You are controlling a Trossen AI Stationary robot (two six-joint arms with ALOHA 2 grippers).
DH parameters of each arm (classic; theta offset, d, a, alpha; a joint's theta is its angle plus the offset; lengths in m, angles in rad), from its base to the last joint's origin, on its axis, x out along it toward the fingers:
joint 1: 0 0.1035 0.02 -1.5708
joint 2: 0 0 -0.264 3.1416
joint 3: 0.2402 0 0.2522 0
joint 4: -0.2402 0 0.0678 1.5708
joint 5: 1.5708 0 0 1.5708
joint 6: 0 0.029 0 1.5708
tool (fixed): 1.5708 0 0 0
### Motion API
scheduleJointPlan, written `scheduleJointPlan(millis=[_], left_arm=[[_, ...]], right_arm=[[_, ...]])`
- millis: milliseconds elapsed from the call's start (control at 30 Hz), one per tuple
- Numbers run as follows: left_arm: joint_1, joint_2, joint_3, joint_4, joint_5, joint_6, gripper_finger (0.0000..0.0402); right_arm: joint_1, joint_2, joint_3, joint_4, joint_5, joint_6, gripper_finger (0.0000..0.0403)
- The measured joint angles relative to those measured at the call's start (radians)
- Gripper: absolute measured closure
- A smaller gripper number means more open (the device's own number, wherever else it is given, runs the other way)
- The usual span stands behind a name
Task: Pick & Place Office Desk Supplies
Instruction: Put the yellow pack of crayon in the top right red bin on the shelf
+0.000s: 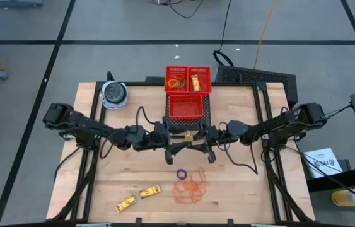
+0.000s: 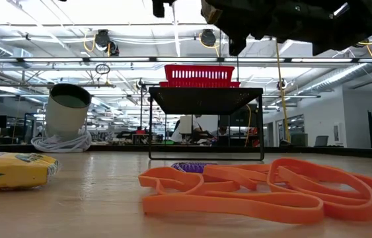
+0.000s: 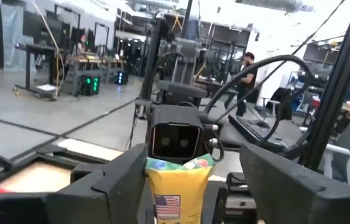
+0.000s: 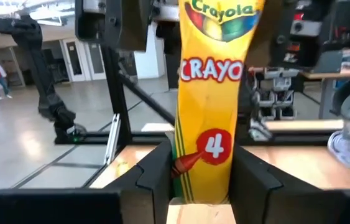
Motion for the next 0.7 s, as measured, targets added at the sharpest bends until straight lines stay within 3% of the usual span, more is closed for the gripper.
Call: scheduleJointPlan(millis=[367, 600, 700], left_arm=[[-0.01, -0.048, 0.002, -0.069, -0.038, 0.013, 0.0125], [-0.01, -0.046, 0.002, -0.113, -0.182, 0.002, 0.0121], [-0.011, -0.046, 0.0, -0.115, -0.216, 0.01, 0.0122]], right_arm=[[-0.162, -0.188, -0.001, -0.11, -0.023, -0.017, 0.0294], [-0.227, -0.227, -0.001, -0.171, -0.008, -0.014, 0.0292], [-0.246, -0.228, 0.0, -0.171, 0.047, -0.015, 0.0292]])
